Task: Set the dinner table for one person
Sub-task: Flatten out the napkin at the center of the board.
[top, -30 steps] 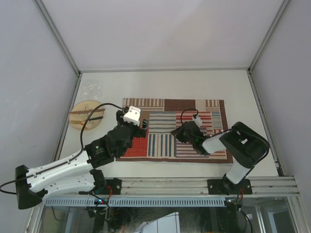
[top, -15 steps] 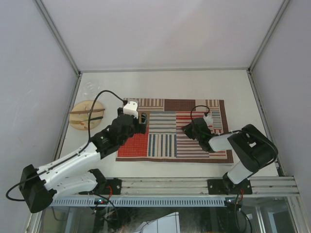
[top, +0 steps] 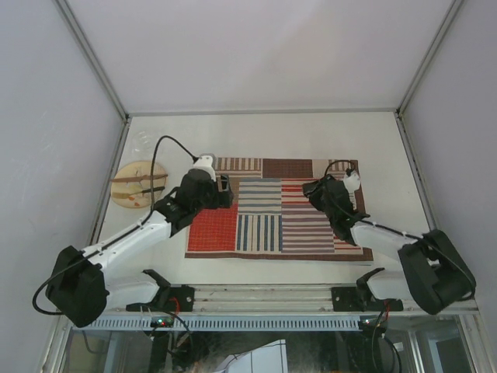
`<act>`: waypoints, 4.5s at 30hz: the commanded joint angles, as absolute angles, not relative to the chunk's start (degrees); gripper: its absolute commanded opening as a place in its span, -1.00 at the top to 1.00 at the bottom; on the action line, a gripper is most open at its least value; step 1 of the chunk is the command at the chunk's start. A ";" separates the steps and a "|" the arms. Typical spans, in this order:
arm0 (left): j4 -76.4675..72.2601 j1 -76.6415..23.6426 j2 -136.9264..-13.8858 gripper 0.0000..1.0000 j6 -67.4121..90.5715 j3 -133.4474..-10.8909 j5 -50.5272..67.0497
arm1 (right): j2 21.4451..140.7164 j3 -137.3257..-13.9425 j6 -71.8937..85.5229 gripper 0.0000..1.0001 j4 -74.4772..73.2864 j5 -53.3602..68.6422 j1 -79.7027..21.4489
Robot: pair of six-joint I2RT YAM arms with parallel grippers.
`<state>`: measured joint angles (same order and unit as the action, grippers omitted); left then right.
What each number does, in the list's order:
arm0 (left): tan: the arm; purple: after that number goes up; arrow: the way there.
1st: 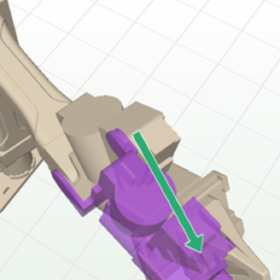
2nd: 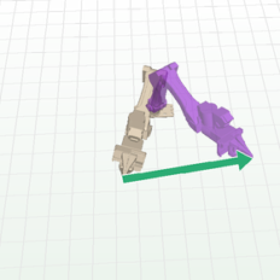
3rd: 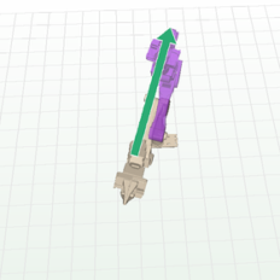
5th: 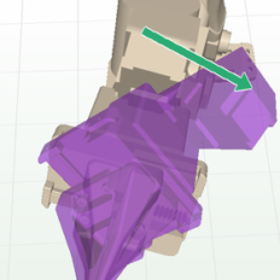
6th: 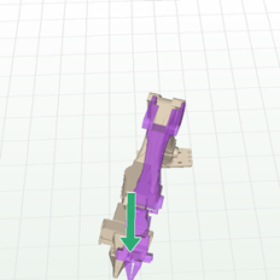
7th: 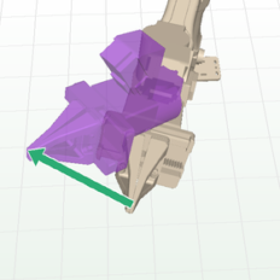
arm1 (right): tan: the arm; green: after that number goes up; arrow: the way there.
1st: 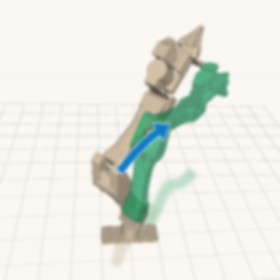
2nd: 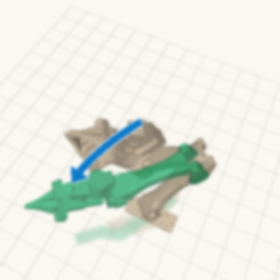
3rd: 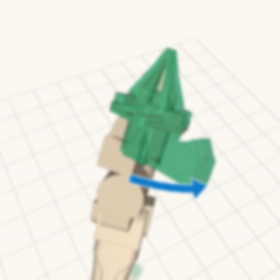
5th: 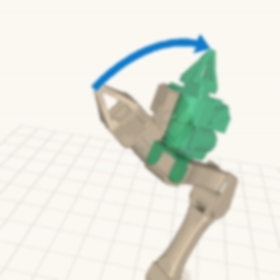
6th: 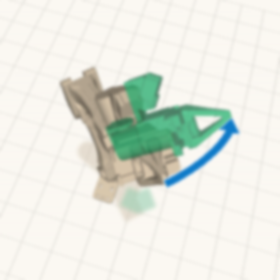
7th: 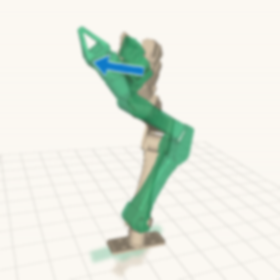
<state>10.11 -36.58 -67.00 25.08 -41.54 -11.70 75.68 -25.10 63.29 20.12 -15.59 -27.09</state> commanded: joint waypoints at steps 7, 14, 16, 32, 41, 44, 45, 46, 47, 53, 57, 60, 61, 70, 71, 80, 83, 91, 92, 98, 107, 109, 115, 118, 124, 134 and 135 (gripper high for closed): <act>5.71 -26.03 -76.25 -0.64 30.24 -47.77 0.28 | 66.70 -27.17 60.64 0.08 13.76 -19.26 -17.31; -1.05 -19.54 -83.15 -0.63 33.59 -49.91 8.23 | 71.01 -29.27 61.09 0.11 12.31 -11.41 -6.76; -1.51 -18.27 -85.51 -0.63 33.75 -51.55 9.85 | 71.97 -29.88 61.13 0.13 11.56 -9.66 -4.04; -3.71 -12.94 -96.01 -0.54 35.64 -58.10 15.51 | 83.73 -36.57 66.30 0.14 16.70 -5.60 -6.13; -3.89 -12.93 -76.41 -0.53 40.96 -40.60 3.36 | 85.11 -36.95 66.43 0.14 16.96 -2.04 -7.73; -1.07 -12.99 -67.91 -0.53 41.63 -35.98 -0.11 | 83.63 -36.89 65.58 0.15 15.67 -1.29 -8.48; 0.12 -12.93 -65.34 -0.53 41.61 -34.85 -1.09 | 82.88 -36.83 64.89 0.15 15.57 -1.10 -8.97; 1.25 -12.95 -62.88 -0.53 41.34 -33.99 -1.99 | 81.97 -36.83 63.92 0.15 15.44 -1.06 -9.68; 2.63 -13.00 -61.07 -0.54 40.75 -33.68 -2.73 | 80.98 -36.83 63.01 0.15 15.30 -1.25 -10.53; 6.47 -12.99 -57.24 -0.55 41.18 -31.02 -1.73 | 78.29 -36.45 58.33 0.16 18.03 4.47 -16.56; 5.73 -12.97 -59.12 -0.55 40.64 -29.90 -0.97 | 76.56 -33.57 55.67 0.16 25.39 8.25 -22.99; 6.42 -12.91 -61.81 -0.55 38.90 -30.79 -0.03 | 75.11 -31.30 53.98 0.16 30.66 9.30 -27.01; 6.93 -12.90 -62.66 -0.54 37.90 -31.38 0.37 | 74.78 -30.73 53.33 0.16 32.20 9.93 -27.93; 14.09 -11.78 -67.77 -0.55 29.44 -37.35 2.75 | 71.45 -24.89 49.11 0.16 47.07 18.81 -29.60; 15.03 -11.66 -68.32 -0.54 29.26 -37.81 1.98 | 70.64 -24.57 49.17 0.16 46.99 19.20 -29.39; 13.84 -10.29 -71.86 -0.55 28.74 -38.22 0.19 | 58.23 -23.91 44.78 0.17 39.14 22.88 -26.97; 11.41 -10.23 -73.52 -0.54 29.60 -37.32 1.67 | 54.18 -23.45 44.53 0.18 36.68 23.28 -26.16; 9.50 -10.24 -77.85 -0.54 29.54 -37.26 2.19 | 46.85 -21.60 46.06 0.19 34.42 26.73 -23.42; 9.46 -10.28 -78.47 -0.54 29.41 -37.45 2.12 | 46.45 -21.46 46.12 0.19 34.31 27.06 -23.07; 8.87 -10.27 -80.70 -0.54 28.95 -38.73 2.35 | 46.52 -21.02 46.88 0.19 35.12 29.15 -21.72; 9.95 -10.21 -82.88 -0.53 27.26 -41.06 1.67 | 49.68 -20.41 48.30 0.20 38.89 29.42 -21.39; 9.71 -10.26 -83.52 -0.53 27.16 -41.22 2.13 | 50.42 -20.40 48.71 0.20 39.64 29.35 -21.43; 8.04 -10.25 -82.95 -0.52 27.77 -39.46 4.69 | 51.82 -20.36 49.19 0.20 39.75 28.16 -21.57; 7.55 -10.27 -82.52 -0.52 27.93 -38.84 5.98 | 52.19 -20.14 49.62 0.20 39.94 27.20 -21.69; 6.60 -10.22 -81.68 -0.51 28.27 -37.89 8.00 | 52.38 -19.82 50.45 0.20 39.83 25.70 -22.13; 5.76 -10.26 -78.83 0.04 29.88 -38.86 10.70 | 51.58 -19.86 49.33 0.21 37.06 23.96 -21.80; 5.72 -10.23 -78.53 0.24 30.18 -39.07 10.82 | 51.82 -19.82 49.31 0.21 36.83 23.87 -21.72</act>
<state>7.90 -10.31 -81.56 29.15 -38.68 7.16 52.31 -19.86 49.91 36.07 25.12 -21.82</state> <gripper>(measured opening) 0.517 0.399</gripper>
